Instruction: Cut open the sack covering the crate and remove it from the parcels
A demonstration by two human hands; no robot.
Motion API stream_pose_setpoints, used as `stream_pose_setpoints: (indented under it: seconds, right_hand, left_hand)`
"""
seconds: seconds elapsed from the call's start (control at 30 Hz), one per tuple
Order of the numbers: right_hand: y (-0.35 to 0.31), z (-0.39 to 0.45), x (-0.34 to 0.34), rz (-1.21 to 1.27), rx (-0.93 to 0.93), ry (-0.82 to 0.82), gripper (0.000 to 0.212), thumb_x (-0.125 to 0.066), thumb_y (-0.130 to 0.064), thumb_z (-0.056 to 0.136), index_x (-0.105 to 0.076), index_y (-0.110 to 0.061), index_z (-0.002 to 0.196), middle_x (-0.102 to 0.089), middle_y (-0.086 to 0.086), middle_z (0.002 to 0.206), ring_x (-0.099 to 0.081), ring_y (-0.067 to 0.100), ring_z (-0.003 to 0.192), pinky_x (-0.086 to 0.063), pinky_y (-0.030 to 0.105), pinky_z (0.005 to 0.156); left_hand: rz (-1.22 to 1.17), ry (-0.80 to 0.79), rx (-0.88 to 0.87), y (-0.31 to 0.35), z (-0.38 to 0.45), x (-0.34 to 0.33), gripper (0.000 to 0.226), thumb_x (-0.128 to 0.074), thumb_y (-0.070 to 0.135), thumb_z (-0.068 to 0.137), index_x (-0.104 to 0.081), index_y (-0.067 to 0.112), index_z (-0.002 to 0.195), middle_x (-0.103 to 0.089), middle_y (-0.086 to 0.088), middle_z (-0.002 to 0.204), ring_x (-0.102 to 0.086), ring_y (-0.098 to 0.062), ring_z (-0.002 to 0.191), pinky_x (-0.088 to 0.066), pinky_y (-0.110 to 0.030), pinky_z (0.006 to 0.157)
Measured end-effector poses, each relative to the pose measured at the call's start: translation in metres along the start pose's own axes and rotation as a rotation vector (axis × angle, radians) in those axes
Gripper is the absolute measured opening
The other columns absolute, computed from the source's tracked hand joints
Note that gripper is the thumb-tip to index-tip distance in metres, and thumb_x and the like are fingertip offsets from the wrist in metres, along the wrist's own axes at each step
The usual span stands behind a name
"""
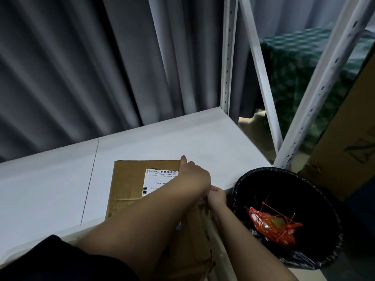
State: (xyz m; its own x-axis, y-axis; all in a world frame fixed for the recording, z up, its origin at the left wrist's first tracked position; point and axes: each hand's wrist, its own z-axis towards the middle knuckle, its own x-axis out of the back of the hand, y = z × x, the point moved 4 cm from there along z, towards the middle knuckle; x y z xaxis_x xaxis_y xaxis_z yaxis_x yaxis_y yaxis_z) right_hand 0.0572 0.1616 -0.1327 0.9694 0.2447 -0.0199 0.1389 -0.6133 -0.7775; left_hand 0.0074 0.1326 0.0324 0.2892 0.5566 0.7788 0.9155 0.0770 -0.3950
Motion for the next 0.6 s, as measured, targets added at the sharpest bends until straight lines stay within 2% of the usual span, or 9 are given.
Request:
stream_pose_setpoints:
  seconds: [0.03, 0.07, 0.13, 0.2, 0.23, 0.3, 0.37, 0.5, 0.6]
  right_hand:
    - [-0.002, -0.005, 0.000, 0.052, 0.001, -0.018, 0.013, -0.051, 0.002, 0.085, -0.055, -0.009, 0.092, -0.063, 0.016, 0.082, -0.059, 0.014, 0.040, -0.048, 0.024, 0.049]
    - [-0.007, -0.012, 0.001, 0.070, 0.017, -0.018, 0.011, -0.050, 0.004, 0.087, -0.051, -0.007, 0.086, -0.059, 0.016, 0.078, -0.054, 0.012, 0.032, -0.045, 0.020, 0.041]
    - [-0.009, -0.014, 0.005, 0.074, 0.033, 0.013, 0.027, -0.047, 0.004, 0.087, -0.041, -0.011, 0.067, -0.049, 0.012, 0.067, -0.046, 0.014, 0.025, -0.034, 0.016, 0.031]
    - [-0.012, -0.020, 0.005, 0.033, 0.035, 0.000, 0.025, -0.048, -0.004, 0.081, -0.042, -0.010, 0.058, -0.052, 0.017, 0.061, -0.050, 0.021, 0.038, -0.035, 0.021, 0.038]
    - [-0.012, -0.022, 0.005, -0.002, 0.035, -0.012, 0.019, -0.049, -0.011, 0.075, -0.046, -0.009, 0.057, -0.056, 0.024, 0.064, -0.053, 0.025, 0.048, -0.038, 0.026, 0.044]
    - [-0.020, -0.035, 0.008, -0.056, 0.043, -0.046, 0.015, -0.048, -0.015, 0.072, -0.051, -0.005, 0.061, -0.058, 0.030, 0.072, -0.055, 0.026, 0.052, -0.040, 0.027, 0.048]
    - [-0.032, -0.055, 0.014, -0.065, 0.013, -0.085, 0.016, -0.041, -0.002, 0.084, -0.052, -0.001, 0.073, -0.054, 0.022, 0.072, -0.053, 0.023, 0.046, -0.040, 0.019, 0.037]
    - [-0.062, -0.107, 0.027, -0.099, 0.026, -0.152, 0.015, -0.042, 0.000, 0.088, -0.056, 0.001, 0.091, -0.057, 0.016, 0.080, -0.055, 0.022, 0.053, -0.042, 0.018, 0.040]
    - [-0.094, -0.158, 0.033, -0.111, 0.147, -0.169, 0.018, -0.043, -0.006, 0.091, -0.059, 0.000, 0.097, -0.059, 0.010, 0.081, -0.055, 0.019, 0.055, -0.039, 0.020, 0.047]
  left_hand:
    - [-0.003, 0.002, 0.003, 0.000, 0.000, 0.000, 0.036, -0.046, 0.030, 0.092, -0.053, 0.021, 0.126, -0.055, -0.005, 0.130, -0.041, -0.025, 0.128, -0.005, -0.047, 0.115]
    - [-0.003, 0.002, 0.007, 0.000, -0.001, -0.001, 0.034, -0.046, 0.031, 0.092, -0.055, 0.021, 0.123, -0.057, -0.003, 0.126, -0.045, -0.024, 0.124, -0.007, -0.046, 0.114]
    - [0.001, 0.015, 0.006, 0.000, -0.002, -0.001, 0.033, -0.043, 0.034, 0.093, -0.056, 0.022, 0.121, -0.059, -0.002, 0.123, -0.048, -0.023, 0.121, -0.009, -0.044, 0.113]
    - [-0.010, 0.033, 0.016, -0.002, -0.005, -0.003, 0.036, -0.040, 0.035, 0.094, -0.054, 0.022, 0.124, -0.057, -0.002, 0.127, -0.046, -0.023, 0.124, -0.005, -0.046, 0.115]
    - [-0.015, 0.050, 0.016, -0.002, -0.008, -0.003, 0.038, -0.039, 0.036, 0.094, -0.053, 0.022, 0.127, -0.055, -0.003, 0.130, -0.043, -0.024, 0.127, -0.001, -0.048, 0.116]
    - [-0.037, 0.115, 0.003, -0.005, -0.017, 0.003, 0.041, -0.039, 0.037, 0.095, -0.049, 0.022, 0.132, -0.050, -0.006, 0.134, -0.039, -0.025, 0.130, 0.006, -0.051, 0.117]
    - [-0.072, 0.196, -0.017, -0.008, -0.032, 0.013, 0.040, -0.038, 0.033, 0.096, -0.048, 0.020, 0.133, -0.049, -0.007, 0.134, -0.040, -0.026, 0.129, 0.005, -0.051, 0.117]
    - [-0.182, 0.305, -0.035, -0.017, -0.080, 0.036, 0.037, -0.040, 0.027, 0.096, -0.051, 0.019, 0.131, -0.052, -0.008, 0.132, -0.044, -0.026, 0.126, -0.005, -0.047, 0.117]
    - [-0.230, 0.352, -0.027, -0.024, -0.124, 0.051, 0.034, -0.039, 0.027, 0.096, -0.057, 0.017, 0.124, -0.057, -0.009, 0.128, -0.050, -0.027, 0.121, -0.017, -0.044, 0.113]
